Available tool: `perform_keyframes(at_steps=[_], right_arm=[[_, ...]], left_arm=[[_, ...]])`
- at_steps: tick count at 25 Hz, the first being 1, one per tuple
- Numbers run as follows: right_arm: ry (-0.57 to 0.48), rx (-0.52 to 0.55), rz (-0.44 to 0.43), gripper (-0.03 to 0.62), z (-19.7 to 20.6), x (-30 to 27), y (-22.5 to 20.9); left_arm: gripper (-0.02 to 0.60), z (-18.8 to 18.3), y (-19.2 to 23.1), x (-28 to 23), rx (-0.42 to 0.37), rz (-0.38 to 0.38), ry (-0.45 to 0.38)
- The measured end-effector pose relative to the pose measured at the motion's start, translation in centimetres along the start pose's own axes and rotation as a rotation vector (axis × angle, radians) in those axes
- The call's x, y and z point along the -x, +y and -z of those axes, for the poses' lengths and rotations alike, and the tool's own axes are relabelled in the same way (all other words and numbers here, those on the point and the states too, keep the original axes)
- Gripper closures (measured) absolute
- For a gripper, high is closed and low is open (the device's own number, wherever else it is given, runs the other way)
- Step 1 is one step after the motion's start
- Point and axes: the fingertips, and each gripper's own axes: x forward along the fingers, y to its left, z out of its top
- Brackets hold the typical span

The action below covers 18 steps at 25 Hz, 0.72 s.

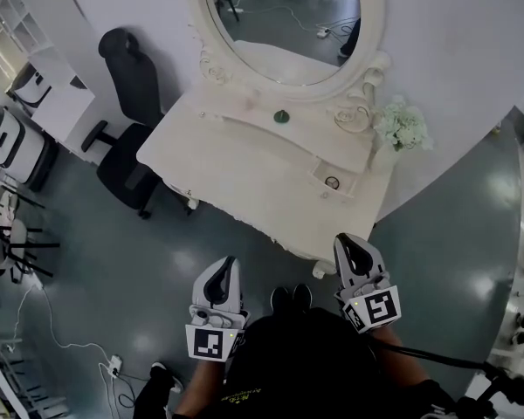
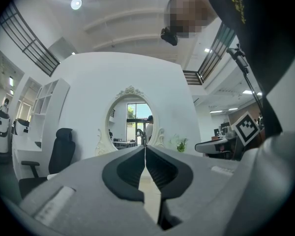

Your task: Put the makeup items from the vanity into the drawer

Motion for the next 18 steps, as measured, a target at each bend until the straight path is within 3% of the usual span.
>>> perform_keyframes(at_steps=[13,18], right_arm=[[-0.01,0.022,-0.004,0.589,-0.6,-0.1,0.1],[-0.008,0.034,-0.014,0.591,-0.5,-0.3,0.2]], left_arm=[[0.56,-0.9,-0.3,-0.6,0.013,0.018,-0.053],[0.558,0.5,-0.1,-0.3,0.001,0.009,0.011]])
